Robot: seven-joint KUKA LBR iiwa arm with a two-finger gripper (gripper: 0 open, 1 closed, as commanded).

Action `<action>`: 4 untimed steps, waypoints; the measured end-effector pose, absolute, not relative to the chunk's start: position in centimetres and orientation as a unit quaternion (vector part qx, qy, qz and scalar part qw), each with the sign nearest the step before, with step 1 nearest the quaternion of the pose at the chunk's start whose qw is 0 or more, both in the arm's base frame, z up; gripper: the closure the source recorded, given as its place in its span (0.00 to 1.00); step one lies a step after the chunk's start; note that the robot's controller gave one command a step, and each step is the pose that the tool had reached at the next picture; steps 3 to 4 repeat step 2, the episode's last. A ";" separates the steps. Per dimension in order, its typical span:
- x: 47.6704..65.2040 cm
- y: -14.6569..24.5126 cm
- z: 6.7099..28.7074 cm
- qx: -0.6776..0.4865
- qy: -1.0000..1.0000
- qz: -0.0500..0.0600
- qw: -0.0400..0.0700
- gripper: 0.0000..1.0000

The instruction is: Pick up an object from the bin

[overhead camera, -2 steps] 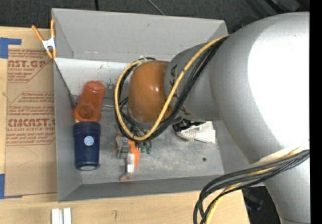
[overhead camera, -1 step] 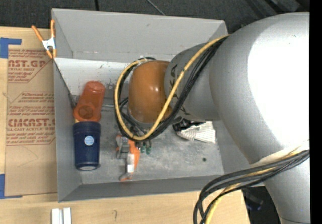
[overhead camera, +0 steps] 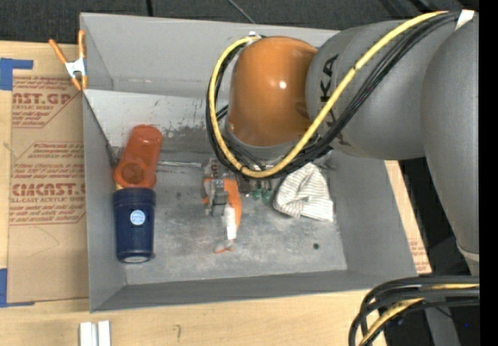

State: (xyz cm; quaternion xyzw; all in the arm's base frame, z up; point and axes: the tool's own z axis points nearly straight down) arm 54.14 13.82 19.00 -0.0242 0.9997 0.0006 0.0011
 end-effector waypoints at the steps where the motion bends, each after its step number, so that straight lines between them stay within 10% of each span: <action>1: 54.1 13.8 19.0 -0.024 1.000 0.001 0.001 1.00; 2: 54.4 13.9 23.5 -0.023 1.000 0.000 -0.002 1.00; 4: 54.4 13.9 23.5 -0.023 1.000 0.000 -0.002 1.00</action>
Offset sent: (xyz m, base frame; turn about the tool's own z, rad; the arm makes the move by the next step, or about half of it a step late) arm 0.0089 0.0005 0.1084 0.0106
